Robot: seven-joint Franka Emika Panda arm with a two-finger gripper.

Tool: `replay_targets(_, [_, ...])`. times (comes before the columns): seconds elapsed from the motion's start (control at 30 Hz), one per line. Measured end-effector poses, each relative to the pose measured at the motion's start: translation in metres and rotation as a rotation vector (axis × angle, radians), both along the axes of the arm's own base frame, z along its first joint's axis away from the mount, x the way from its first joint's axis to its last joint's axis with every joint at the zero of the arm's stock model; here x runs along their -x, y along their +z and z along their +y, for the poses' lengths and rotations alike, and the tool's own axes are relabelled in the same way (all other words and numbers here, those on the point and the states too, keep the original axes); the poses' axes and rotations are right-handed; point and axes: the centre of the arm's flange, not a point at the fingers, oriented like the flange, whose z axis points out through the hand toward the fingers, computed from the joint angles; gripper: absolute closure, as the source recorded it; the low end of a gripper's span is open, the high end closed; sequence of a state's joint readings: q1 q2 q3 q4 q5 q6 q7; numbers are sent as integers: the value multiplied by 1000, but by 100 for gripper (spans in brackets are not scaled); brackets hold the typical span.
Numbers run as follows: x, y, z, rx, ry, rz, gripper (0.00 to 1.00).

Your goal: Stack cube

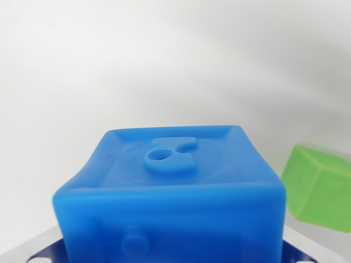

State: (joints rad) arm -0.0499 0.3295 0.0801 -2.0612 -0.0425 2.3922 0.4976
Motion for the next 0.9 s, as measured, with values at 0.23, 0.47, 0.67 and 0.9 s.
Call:
replay_targets(0.23, [1,4,-13,0,-24,-1,100])
replay_targets(0.47, [2,8,-28,0,-50,0,100])
replay_targets(0.67, [2,10,-38,-1,-69,0,100])
replay_targets(0.9, [4,14,-54,0,-97,1,100])
